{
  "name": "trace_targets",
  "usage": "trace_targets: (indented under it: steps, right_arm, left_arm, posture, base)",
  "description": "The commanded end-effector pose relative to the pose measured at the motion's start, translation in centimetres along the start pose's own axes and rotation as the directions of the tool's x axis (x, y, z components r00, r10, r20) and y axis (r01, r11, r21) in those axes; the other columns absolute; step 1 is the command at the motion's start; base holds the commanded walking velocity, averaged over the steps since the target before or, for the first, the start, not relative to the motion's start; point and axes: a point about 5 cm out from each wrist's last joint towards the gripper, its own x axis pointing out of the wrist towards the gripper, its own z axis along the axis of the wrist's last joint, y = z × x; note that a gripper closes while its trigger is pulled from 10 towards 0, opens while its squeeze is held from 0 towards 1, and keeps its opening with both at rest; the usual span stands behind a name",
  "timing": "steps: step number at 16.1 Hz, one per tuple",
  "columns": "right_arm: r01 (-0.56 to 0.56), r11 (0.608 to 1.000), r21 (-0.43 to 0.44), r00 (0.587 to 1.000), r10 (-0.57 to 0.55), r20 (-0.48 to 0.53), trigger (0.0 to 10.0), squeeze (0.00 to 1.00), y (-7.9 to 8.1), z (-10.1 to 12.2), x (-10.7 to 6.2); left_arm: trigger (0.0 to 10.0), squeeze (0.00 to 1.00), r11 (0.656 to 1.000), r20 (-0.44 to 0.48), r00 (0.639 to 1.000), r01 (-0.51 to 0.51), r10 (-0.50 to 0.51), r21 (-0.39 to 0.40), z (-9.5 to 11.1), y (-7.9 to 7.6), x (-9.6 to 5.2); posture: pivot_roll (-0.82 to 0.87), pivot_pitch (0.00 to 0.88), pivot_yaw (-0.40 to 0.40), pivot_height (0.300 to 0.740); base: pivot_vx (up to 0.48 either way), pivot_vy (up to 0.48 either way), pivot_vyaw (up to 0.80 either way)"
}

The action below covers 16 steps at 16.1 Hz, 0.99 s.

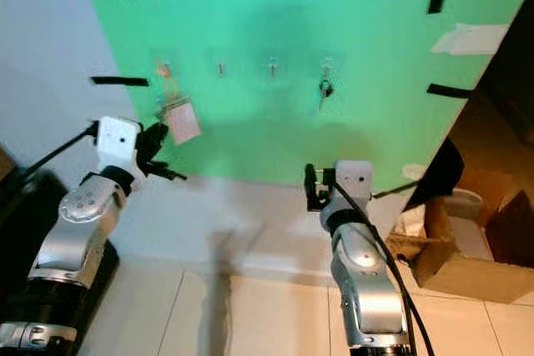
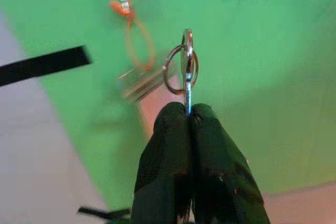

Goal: Hang keys on a hook

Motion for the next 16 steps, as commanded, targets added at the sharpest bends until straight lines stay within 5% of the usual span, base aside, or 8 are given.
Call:
trace_targets:
  steps: [1, 16]
  right_arm:
    - [0.009, 1.0, 0.001, 1.0, -0.009, 0.005, 10.0, 0.0, -0.25, 0.0, 0.06]
    - [-0.01, 0.999, -0.039, 1.0, 0.011, 0.017, 10.0, 0.0, -0.6, 0.7, 1.0]
  left_arm:
    - [10.0, 0.0, 1.0, 0.007, 1.0, 0.019, -0.019, 0.005, 0.29, -0.31, 0.3]
    - [10.0, 0.0, 1.0, 0.03, 0.999, 0.025, -0.025, -0.011, 0.75, -1.13, 1.16]
  posture:
    - [-0.07, 0.0, 0.055, 0.74]
    - [-0.08, 0.0, 0.031, 0.74]
  base:
    - [0.277, 0.0, 0.0]
    - [0.279, 0.0, 0.0]
